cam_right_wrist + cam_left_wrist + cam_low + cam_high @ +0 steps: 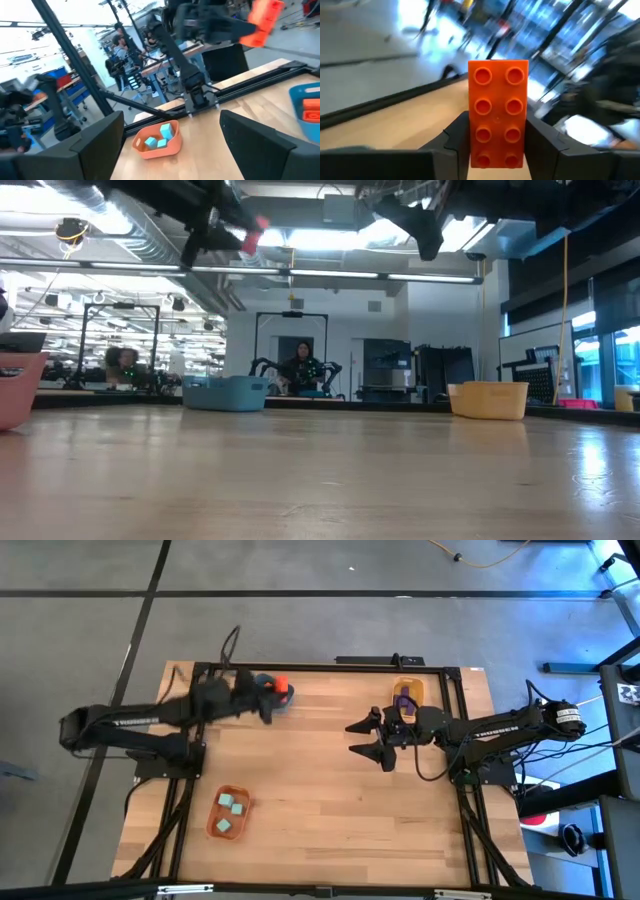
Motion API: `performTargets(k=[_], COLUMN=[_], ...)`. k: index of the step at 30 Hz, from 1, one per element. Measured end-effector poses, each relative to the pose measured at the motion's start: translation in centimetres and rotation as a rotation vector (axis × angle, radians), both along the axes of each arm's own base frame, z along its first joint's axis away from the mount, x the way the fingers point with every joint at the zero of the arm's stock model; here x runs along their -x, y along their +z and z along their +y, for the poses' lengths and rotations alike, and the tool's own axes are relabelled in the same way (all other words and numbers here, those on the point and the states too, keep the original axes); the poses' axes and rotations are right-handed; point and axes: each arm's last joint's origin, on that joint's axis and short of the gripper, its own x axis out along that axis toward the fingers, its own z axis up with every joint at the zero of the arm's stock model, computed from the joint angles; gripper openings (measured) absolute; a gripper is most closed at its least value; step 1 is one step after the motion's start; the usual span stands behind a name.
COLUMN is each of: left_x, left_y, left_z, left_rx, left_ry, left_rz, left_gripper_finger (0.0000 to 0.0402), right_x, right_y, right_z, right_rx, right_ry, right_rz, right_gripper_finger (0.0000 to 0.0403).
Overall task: Sort & place blocks by color
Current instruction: Put the orange game piece into the blue bin
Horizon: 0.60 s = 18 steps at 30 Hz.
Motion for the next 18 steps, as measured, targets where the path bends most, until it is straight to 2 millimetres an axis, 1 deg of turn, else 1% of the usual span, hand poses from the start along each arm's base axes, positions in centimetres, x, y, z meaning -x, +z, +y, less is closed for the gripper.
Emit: performTargets(k=[1,3,5,8,11,14,18], left_x=[-0.2,-0.4,-0.5,-1.1,-1.8,-2.9,-4.1], left_y=[0.6,1.0,0.5,-0.8,-3.5,-5.4,-7.8], left_z=[1.1,3.7,6.2,9.0,10.4,11.3,12.0], left_rx=[0.014,0.069,0.135,0.227,0.298,0.326,0.362], left_ry=[0.005,0.032,0.047,0.035,0.029,0.023,0.014], left_rz=[0.071,0.246,0.416,0.579,0.716,0.757,0.817], left_gripper_finger=[0.0128,0.0128,0.0128,0.0128,0.0128,0.0128,0.0128], right_x=[0.0,0.0,0.0,0.0,0.0,0.0,0.0], right_y=[0.0,0.0,0.0,0.0,-0.1,-0.1,-0.1], right_z=[0.0,-0.1,-0.1,-0.1,-0.1,-0.1,-0.1], right_rx=[0.0,0.0,-0.001,-0.019,-0.06,-0.102,-0.126], right_ry=[-0.009,-0.019,-0.023,-0.025,-0.023,-0.021,-0.02], right_rz=[0.0,0.001,0.001,0.003,0.014,0.019,0.021], right_gripper_finger=[0.0332,0.0332,0.0332,0.0332,0.0332,0.0332,0.0332])
